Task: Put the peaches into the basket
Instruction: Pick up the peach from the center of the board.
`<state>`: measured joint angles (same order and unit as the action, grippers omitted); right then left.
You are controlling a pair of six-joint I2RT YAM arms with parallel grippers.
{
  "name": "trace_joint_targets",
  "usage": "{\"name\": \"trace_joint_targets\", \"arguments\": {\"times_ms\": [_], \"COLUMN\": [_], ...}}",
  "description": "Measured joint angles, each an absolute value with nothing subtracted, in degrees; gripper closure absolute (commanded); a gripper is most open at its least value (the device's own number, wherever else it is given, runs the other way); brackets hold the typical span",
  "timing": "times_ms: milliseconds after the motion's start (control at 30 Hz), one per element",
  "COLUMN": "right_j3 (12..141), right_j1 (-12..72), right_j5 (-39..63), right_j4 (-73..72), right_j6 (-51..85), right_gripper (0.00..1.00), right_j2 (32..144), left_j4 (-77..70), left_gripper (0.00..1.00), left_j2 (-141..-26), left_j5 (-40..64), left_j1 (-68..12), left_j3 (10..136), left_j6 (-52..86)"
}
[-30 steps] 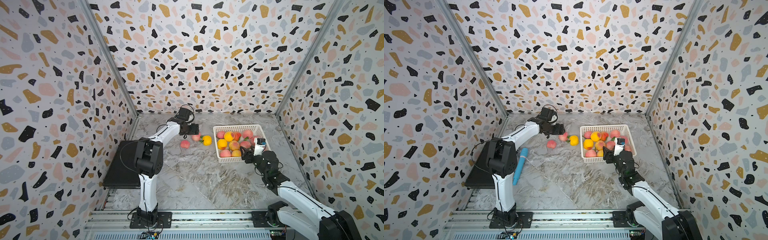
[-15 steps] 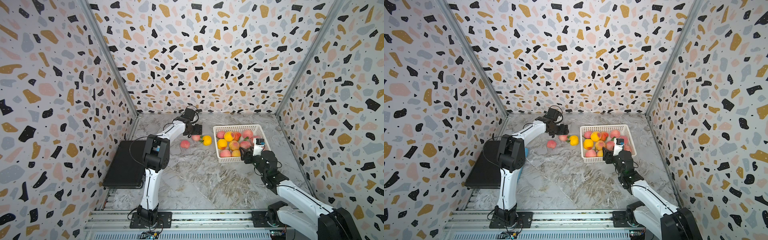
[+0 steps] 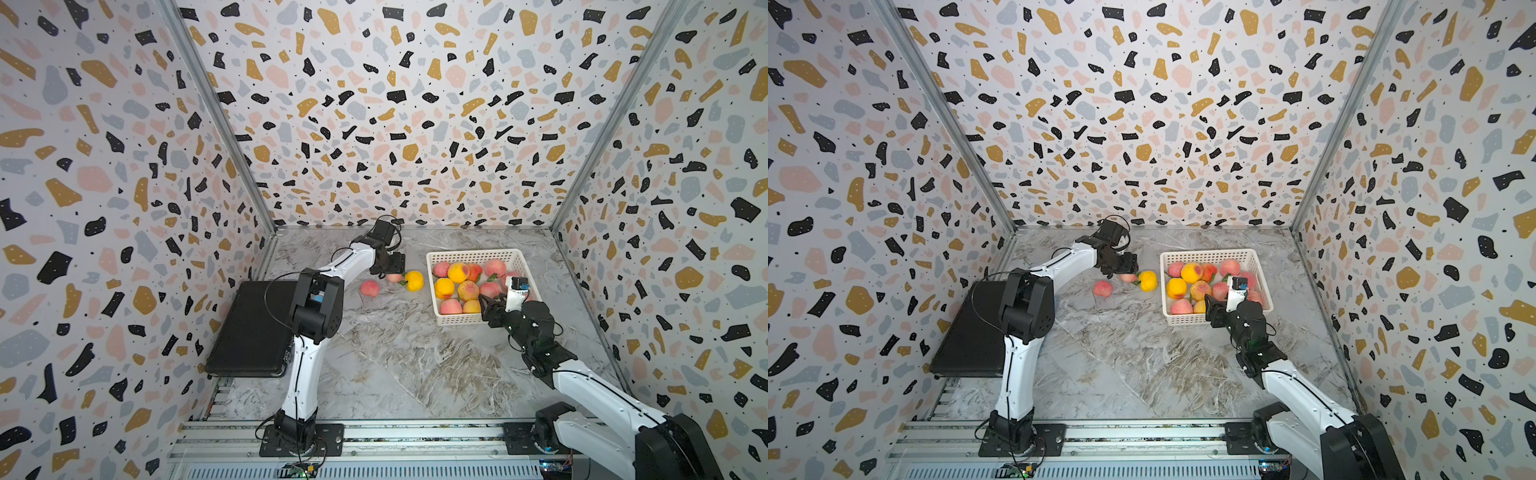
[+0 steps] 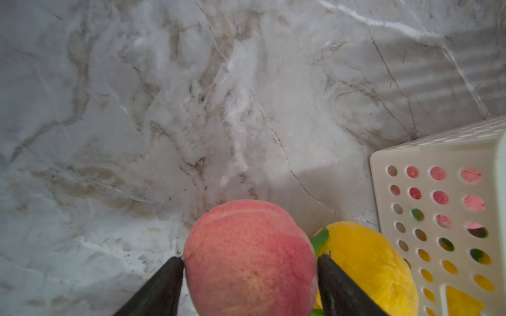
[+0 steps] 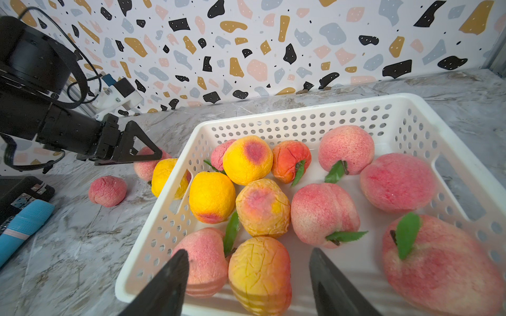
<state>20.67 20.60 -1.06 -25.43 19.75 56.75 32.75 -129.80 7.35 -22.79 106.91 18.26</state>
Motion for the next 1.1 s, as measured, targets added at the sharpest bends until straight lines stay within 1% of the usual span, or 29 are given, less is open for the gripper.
{"name": "trace_joint_targets", "arguments": {"times_ms": [133, 200, 633, 800, 967, 1100], "right_j3": [20.67, 20.67, 20.67, 20.67, 20.67, 20.75], "right_j1": [20.6, 20.6, 20.6, 20.6, 20.6, 20.6], "right_j5": [-1.06, -1.06, -1.1, -1.54, -2.68, -4.67], "right_j4": [-25.43, -25.43, -25.39, -25.3, -25.02, -23.44], "right_j6": [19.75, 19.73, 19.75, 19.75, 19.73, 19.75], "right_gripper": [0.29, 0.29, 0.28, 0.28, 0.28, 0.27], "right_j2": [56.75, 56.75, 56.75, 56.75, 56.82, 56.95], "left_j4": [32.75, 32.93, 33.93, 34.52, 33.89, 32.56], "left_gripper": [0.33, 0.35, 0.35, 0.35, 0.35, 0.35], "left_j2": [-131.07, -131.07, -129.86, -123.87, -114.63, -109.49], "left_j5": [7.09, 6.96, 6.74, 6.76, 7.03, 7.01], "left_j1": [-22.9, -22.96, -23.29, -24.21, -25.54, -28.45], "left_j3": [107.59, 107.79, 107.83, 106.74, 104.29, 102.52], "left_j6": [18.57, 18.65, 18.35, 17.54, 16.86, 15.7]}}
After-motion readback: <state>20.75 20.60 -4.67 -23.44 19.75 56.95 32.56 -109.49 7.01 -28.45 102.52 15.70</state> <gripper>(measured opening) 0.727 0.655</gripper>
